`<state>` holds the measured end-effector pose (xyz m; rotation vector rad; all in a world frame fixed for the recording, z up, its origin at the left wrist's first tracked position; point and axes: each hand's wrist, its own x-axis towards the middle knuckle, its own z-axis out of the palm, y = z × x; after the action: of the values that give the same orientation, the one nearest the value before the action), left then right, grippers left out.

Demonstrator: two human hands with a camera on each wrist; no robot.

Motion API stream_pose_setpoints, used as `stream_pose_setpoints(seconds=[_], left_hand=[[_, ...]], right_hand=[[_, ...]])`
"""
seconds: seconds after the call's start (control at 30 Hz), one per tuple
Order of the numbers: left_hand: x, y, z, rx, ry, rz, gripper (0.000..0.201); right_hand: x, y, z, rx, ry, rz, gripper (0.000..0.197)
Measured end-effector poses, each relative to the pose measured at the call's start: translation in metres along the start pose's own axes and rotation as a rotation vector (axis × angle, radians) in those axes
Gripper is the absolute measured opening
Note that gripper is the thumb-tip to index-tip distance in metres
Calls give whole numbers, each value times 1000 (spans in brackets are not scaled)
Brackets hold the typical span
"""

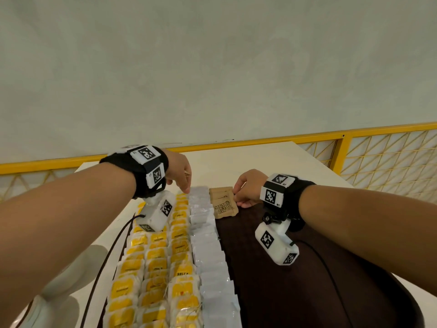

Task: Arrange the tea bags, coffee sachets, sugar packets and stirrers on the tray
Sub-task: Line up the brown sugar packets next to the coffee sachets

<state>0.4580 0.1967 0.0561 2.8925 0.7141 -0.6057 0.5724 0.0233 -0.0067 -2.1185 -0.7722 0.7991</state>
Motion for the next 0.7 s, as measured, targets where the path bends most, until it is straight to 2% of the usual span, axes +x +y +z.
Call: stream_pose_setpoints(seconds=[0.23,0.43,0.53,0.63,0.7], left_hand=[[0,0,11,-40,0,12,11],[0,5,13,-28,-7,13,11],[1,7,14,-21,-7,15,11],[3,10,16,-6,-1,18,9],[3,10,17,-11,3,20,8]], right_hand=[[0,-2,2,0,54,-26,19],[3,-5,2,36,49,46,19],[5,-5,0,-53,120,5,17],[4,-5,0,-50,41,8,19],[5,-4,1,-68,38,6,20]])
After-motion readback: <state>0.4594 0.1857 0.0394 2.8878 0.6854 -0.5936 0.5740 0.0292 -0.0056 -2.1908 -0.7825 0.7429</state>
